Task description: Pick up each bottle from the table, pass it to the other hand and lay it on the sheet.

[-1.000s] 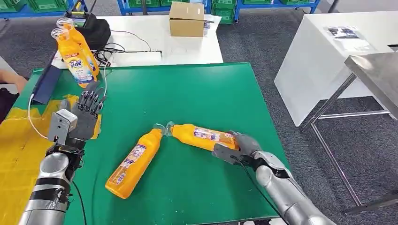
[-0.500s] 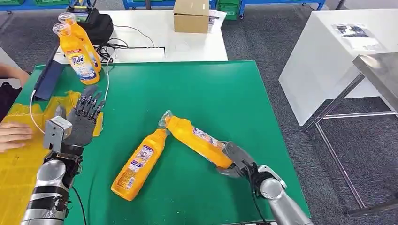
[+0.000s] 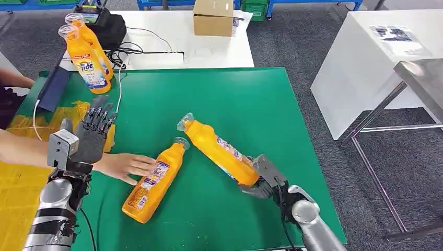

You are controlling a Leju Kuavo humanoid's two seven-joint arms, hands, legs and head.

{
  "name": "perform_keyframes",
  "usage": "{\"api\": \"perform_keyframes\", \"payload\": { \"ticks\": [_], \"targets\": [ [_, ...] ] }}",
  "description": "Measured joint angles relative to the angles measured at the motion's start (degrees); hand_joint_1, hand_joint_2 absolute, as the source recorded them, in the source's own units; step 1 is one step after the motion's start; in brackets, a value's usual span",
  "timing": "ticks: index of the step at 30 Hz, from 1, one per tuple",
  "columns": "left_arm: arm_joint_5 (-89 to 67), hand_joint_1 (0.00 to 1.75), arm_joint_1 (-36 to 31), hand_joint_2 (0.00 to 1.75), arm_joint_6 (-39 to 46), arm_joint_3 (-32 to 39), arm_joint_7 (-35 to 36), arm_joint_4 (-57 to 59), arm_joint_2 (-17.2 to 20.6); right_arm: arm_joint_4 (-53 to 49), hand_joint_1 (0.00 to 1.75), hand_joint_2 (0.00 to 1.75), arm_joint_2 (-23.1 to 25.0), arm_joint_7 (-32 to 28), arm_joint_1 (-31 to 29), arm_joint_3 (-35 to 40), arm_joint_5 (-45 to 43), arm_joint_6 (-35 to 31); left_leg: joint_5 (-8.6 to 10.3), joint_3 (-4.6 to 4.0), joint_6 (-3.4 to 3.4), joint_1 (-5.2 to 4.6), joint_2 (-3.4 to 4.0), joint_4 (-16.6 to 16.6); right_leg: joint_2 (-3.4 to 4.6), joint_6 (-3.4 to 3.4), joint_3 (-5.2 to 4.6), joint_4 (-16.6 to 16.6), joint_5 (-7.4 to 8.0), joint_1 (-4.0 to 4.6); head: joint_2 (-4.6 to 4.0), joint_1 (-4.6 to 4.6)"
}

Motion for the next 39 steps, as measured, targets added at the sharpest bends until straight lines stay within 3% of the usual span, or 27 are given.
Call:
{"api": "perform_keyframes", "payload": {
  "ticks": [6,7,12,20,31,39],
  "targets": [
    [5.5,0.0,2.2,0.0,-4.8,0.0,4.1,-1.9,-0.9,-4.0,1.75,1.75,2.4,-0.2,0.9,0.0,-0.9,-2.8,0.0,-0.02,0.0,0.0,0.02,0.0,0.0,0.0,-0.09,0.0,0.0,0.0,0.0,0.0],
    [7.1,0.0,2.8,1.75,-5.8,-0.1,5.3,-2.5,-1.2,-4.7,1.75,1.75,3.0,-0.5,1.1,0.0,-0.9,-3.8,0.0,-0.03,0.0,0.0,0.01,0.0,0.0,-0.01,-0.09,0.0,-0.01,0.0,0.0,0.0],
    [17.7,0.0,6.5,1.75,-9.9,-1.6,11.5,-6.6,-2.3,-10.4,1.75,1.75,6.2,-2.2,2.3,0.3,0.6,-7.3,0.0,-0.1,0.0,0.0,0.04,0.0,0.02,-0.02,-0.16,0.0,-0.02,0.0,0.0,0.0],
    [20.8,0.0,9.9,1.75,-9.8,-7.9,13.9,-12.0,-2.8,-16.3,1.75,1.75,10.4,-1.6,1.7,7.6,2.6,-8.5,0.0,-0.14,0.0,0.0,0.03,0.0,0.0,-0.04,-0.2,0.0,-0.04,0.01,0.0,0.02],
    [19.2,0.0,9.9,1.75,-9.0,-14.0,13.2,-14.6,-3.1,-12.7,1.75,1.75,13.5,0.5,-2.4,17.5,2.1,-8.9,0.02,-0.14,-0.01,0.0,0.0,0.0,0.0,-0.04,-0.19,0.0,-0.03,0.0,0.0,0.0],
    [17.8,0.0,9.6,1.75,-8.2,-15.8,12.5,-15.5,-3.2,-9.4,1.75,1.75,14.4,0.6,-3.2,20.2,1.5,-9.0,0.01,-0.14,-0.01,0.0,0.01,0.0,0.0,-0.04,-0.21,0.0,-0.04,0.0,0.0,0.0]
  ]
}}
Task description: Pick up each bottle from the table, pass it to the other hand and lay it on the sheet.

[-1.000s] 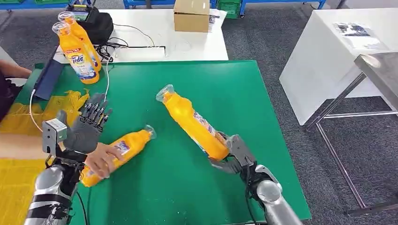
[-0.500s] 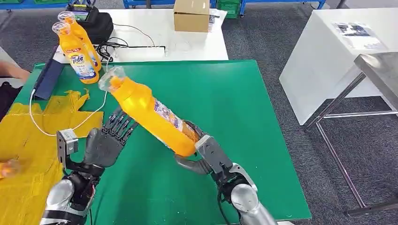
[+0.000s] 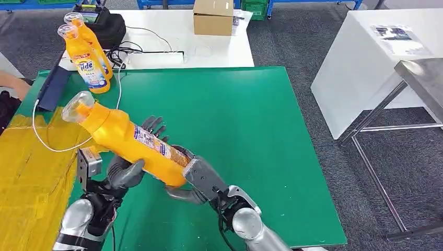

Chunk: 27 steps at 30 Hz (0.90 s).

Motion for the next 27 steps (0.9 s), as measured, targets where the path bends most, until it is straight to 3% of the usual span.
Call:
{"api": "perform_keyframes", "payload": {
  "ticks": [6,7,27],
  "targets": [
    [-2.8,0.0,-0.3,1.75,0.7,-0.6,-2.0,-0.1,0.0,2.4,1.75,1.75,0.5,0.0,-0.1,2.2,-0.3,0.0,0.0,0.0,0.0,0.0,0.0,0.0,0.0,0.0,-0.01,0.0,0.0,0.0,0.0,0.0],
    [-3.7,1.75,-0.3,1.75,0.9,-0.7,-2.4,-0.1,0.0,2.7,1.75,1.75,0.5,0.0,-0.1,2.5,-0.3,0.0,0.0,0.0,0.0,0.0,0.01,0.0,0.0,0.0,-0.01,0.0,0.0,0.0,0.0,0.0],
    [-11.1,1.75,-1.2,1.75,2.7,-1.9,-6.2,-0.5,0.5,4.4,1.75,1.75,0.6,0.0,-0.4,3.9,-0.5,0.0,0.0,0.0,0.0,0.0,0.01,0.0,0.0,0.0,-0.02,0.0,0.0,0.0,0.0,0.0]
  ]
}}
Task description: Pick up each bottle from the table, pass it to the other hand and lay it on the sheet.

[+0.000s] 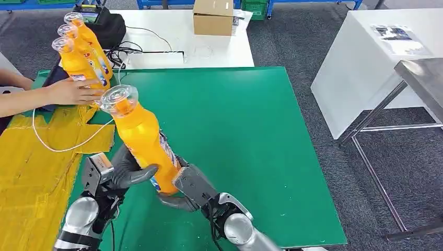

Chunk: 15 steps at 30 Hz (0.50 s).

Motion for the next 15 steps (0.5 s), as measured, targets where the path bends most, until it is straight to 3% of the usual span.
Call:
{"api": "perform_keyframes", "payload": {
  "ticks": [13,14,15],
  "targets": [
    [-5.2,1.75,-0.4,1.75,4.0,-0.9,-1.2,0.0,0.5,0.0,1.75,1.75,-0.5,-0.1,-0.1,-0.2,0.2,-0.2,0.0,-0.01,0.0,0.0,0.0,0.0,0.0,0.0,0.0,0.0,0.0,0.0,0.0,0.0],
    [-5.2,1.75,-0.4,1.75,4.0,-0.9,-1.2,0.0,0.5,0.0,1.06,1.75,-0.5,-0.1,-0.1,-0.2,0.2,-0.2,0.0,-0.01,0.0,0.0,0.0,0.0,0.0,0.0,0.0,0.0,0.0,0.0,0.0,0.0],
    [-5.2,1.75,-0.4,1.75,4.0,-0.9,-1.2,0.0,0.5,0.0,0.0,1.75,-0.5,-0.1,-0.1,-0.2,0.2,-0.2,0.0,-0.01,0.0,0.0,0.0,0.0,0.0,0.0,0.0,0.0,0.0,0.0,0.0,0.0]
  ]
}}
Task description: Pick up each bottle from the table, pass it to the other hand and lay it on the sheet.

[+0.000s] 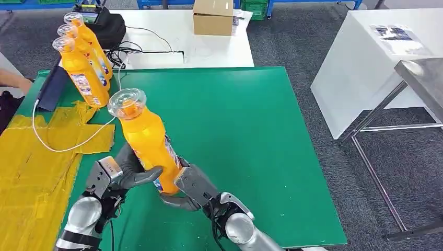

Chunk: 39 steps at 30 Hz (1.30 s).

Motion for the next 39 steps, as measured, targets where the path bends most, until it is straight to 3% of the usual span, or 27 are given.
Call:
{"api": "perform_keyframes", "payload": {
  "ticks": [4,7,17,18,22,28,39],
  "targets": [
    [-4.8,1.75,-0.3,1.75,4.0,-0.2,-0.2,0.0,0.2,-0.1,0.0,1.75,-0.2,0.0,0.0,0.0,2.0,-2.2,0.0,0.0,0.0,0.0,0.0,0.0,0.0,0.0,0.0,0.0,0.0,0.0,0.0,0.0],
    [-15.1,1.75,-1.8,1.75,12.7,0.2,-0.4,0.6,2.5,-3.2,0.0,1.75,-1.8,0.3,0.1,-1.0,2.3,-2.8,0.01,-0.02,0.0,0.0,-0.01,0.0,-0.01,0.0,0.0,0.0,0.0,0.0,0.0,0.02],
    [-38.4,1.75,-8.6,1.75,33.3,15.5,-1.2,17.2,15.0,-20.2,0.0,1.75,-10.6,-1.2,0.9,-9.5,-5.0,-1.1,0.12,0.0,-0.03,0.01,0.22,0.0,0.14,-0.02,-0.12,0.1,0.02,0.01,0.0,0.02],
    [-39.8,1.75,-9.1,1.75,34.1,16.9,-1.4,19.3,16.1,-21.8,0.0,1.75,-11.4,-1.6,1.2,-10.7,-5.8,-1.0,0.16,0.45,-0.04,0.01,0.23,0.0,0.13,-0.02,-0.2,0.1,0.02,0.01,0.0,0.02],
    [-42.0,1.75,-9.7,1.75,35.3,21.2,-2.1,25.2,19.5,-26.2,0.0,1.75,-13.8,-2.7,1.9,-13.7,-7.8,-0.9,0.22,0.32,-0.07,0.0,0.17,0.0,0.13,-0.02,-0.29,0.1,0.03,0.0,0.0,0.0],
    [-43.8,1.75,-9.7,1.75,35.3,23.9,-3.1,28.1,20.5,-28.3,0.0,1.75,-15.2,-2.9,2.0,-16.3,-8.7,0.2,0.22,0.28,-0.06,-0.03,0.03,0.0,0.03,-0.02,-0.28,0.1,0.02,-0.05,0.0,0.02],
    [-65.8,1.75,-5.3,1.75,45.1,19.3,-0.4,34.8,24.6,-28.1,0.0,1.75,-15.8,-3.6,1.6,-16.6,-8.8,1.4,0.23,0.27,-0.07,-0.02,0.04,-0.1,0.02,-0.02,-0.34,0.2,0.02,-0.04,0.0,0.02]
  ]
}}
